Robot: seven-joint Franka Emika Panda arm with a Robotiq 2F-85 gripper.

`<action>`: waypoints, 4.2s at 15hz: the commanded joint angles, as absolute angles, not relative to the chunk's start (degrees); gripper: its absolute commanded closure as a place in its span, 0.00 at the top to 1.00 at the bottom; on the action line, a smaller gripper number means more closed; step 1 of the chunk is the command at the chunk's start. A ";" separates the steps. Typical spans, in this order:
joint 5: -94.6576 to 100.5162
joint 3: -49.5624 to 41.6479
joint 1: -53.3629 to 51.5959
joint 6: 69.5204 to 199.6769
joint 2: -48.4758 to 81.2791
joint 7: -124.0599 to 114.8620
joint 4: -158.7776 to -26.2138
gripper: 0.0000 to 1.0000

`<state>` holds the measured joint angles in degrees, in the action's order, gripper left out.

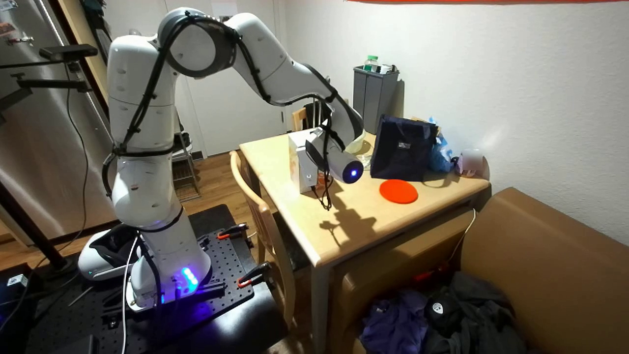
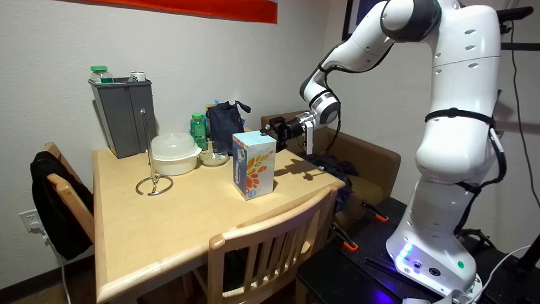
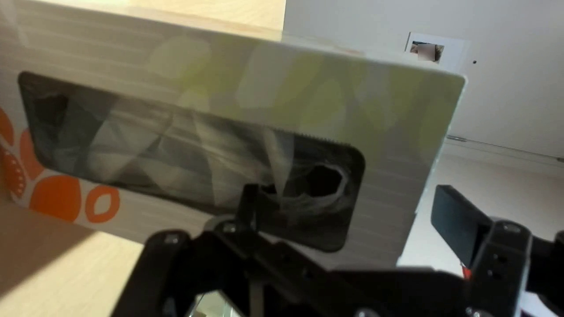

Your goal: Place the tissue box upright on the table

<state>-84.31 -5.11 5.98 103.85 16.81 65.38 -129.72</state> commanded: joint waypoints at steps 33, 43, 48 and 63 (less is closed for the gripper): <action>-4.92 6.73 -2.14 123.89 1.47 -14.22 -131.24 0.00; -15.49 7.52 -4.47 126.28 7.67 0.37 -122.88 0.00; -26.08 8.66 -3.89 132.13 11.68 13.84 -121.48 0.00; -27.84 11.06 -2.66 150.70 20.54 15.81 -121.04 0.00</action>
